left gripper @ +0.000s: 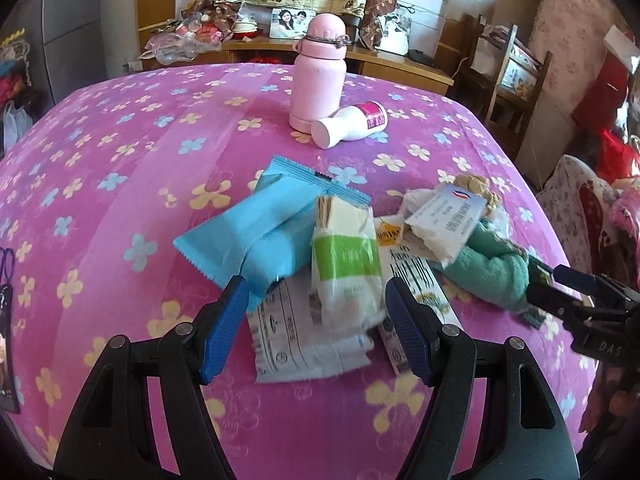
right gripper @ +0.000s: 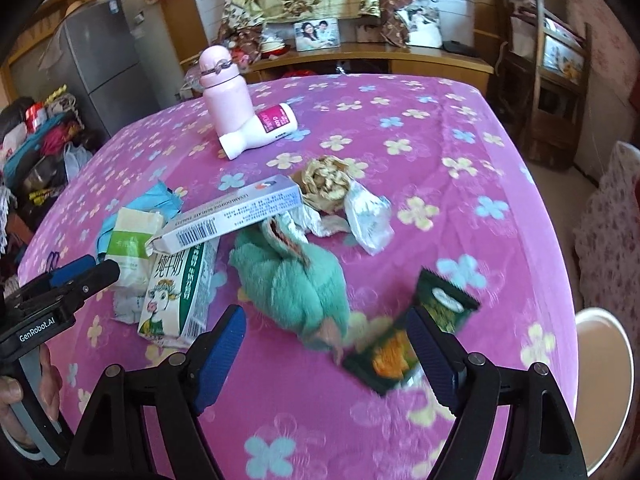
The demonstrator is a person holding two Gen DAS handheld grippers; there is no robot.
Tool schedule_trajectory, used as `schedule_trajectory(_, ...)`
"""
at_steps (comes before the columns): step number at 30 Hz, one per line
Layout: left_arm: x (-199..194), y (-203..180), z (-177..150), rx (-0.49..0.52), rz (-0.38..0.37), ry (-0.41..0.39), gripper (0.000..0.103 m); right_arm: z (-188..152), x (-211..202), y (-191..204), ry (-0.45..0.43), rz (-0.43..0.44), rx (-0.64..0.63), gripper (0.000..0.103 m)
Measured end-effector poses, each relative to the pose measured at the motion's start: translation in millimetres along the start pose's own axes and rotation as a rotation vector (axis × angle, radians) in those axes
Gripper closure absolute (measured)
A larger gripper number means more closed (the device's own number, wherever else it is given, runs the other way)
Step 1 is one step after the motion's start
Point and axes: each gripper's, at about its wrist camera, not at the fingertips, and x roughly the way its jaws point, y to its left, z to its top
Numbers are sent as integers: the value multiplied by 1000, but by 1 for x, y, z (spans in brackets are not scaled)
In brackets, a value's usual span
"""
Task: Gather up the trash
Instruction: 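Grasp the green-white packet with the left tool while the right tool grasps the green towel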
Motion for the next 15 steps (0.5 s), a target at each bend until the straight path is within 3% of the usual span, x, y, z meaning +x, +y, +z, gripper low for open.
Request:
schedule_trajectory(6,11,-4,6,6,-34,21,34,15,28,13,28,15,-88,21)
schedule_trajectory(8,13,-5,6,8,-48,25,43,18,38,18,48,31,-109,21)
schedule_trajectory(10,16,-6,7,14,-62,44,69,18,46,21,65,14,-124,21)
schedule_trajectory(12,19,-6,6,14,-77,72,84,17,51,23,76,40,-117,29)
schedule_trajectory(13,20,-6,5,13,-84,78,87,16,52,23,77,46,-109,37)
schedule_trajectory(15,15,-4,2,5,-103,86,90,13,51,24,68,10,-100,42)
